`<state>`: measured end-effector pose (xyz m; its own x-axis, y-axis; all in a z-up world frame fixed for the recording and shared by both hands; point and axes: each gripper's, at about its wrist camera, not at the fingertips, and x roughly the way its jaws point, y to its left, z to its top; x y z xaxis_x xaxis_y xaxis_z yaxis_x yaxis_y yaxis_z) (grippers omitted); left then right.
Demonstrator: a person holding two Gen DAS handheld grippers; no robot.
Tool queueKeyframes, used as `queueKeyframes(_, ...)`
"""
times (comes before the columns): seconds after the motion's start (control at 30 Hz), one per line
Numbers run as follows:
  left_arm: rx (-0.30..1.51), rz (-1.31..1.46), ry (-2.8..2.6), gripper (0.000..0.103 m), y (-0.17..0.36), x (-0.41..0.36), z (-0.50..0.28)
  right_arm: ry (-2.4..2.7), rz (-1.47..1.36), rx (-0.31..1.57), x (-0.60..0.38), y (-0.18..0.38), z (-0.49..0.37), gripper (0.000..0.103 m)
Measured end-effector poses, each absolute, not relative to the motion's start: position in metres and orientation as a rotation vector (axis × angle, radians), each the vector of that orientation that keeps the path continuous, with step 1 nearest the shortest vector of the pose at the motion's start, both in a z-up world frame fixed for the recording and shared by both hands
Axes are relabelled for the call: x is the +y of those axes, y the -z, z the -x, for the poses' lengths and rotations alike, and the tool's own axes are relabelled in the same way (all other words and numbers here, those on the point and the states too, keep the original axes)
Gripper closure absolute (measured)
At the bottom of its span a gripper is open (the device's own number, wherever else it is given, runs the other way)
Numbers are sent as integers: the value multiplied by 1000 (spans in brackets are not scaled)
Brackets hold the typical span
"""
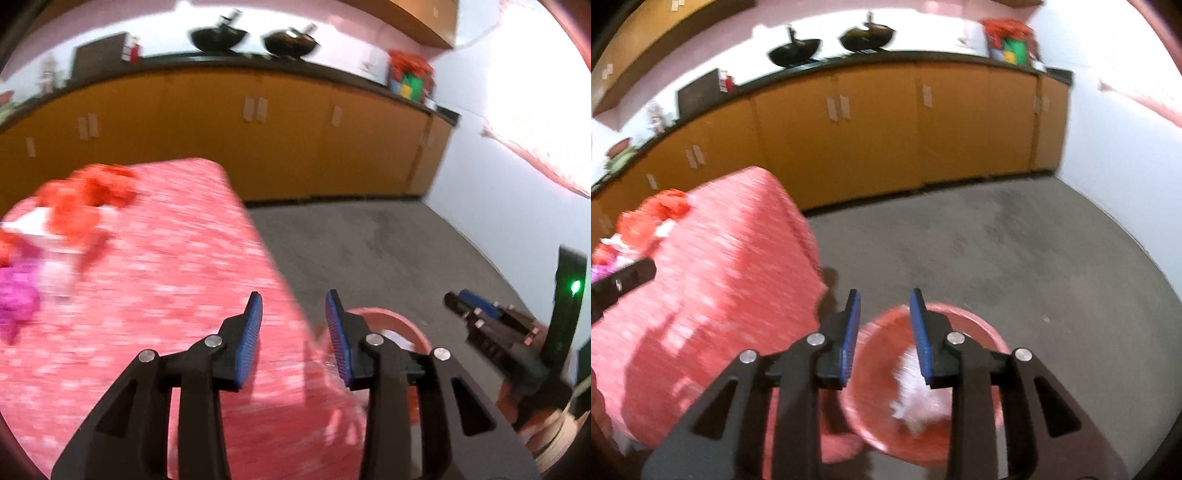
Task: Collect trash
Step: 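Return both open grippers toward the table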
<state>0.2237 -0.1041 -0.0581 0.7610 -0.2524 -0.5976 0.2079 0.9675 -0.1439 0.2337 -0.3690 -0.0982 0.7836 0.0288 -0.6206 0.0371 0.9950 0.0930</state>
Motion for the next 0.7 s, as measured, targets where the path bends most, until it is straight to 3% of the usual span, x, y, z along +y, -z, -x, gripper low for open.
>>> queueKeyframes(0.4,536,54,-182,55,40,90,-188,-343,-9,587,-170,42,-267,69)
queueKeyframes(0.57,520,103,-319,48,46,151,-189,-412,-7,574,-100,33,-289,54)
queueKeyframes(0.7,533,142,-355,47,55,177,-201,-425,-4,586,-63,35,-309,50)
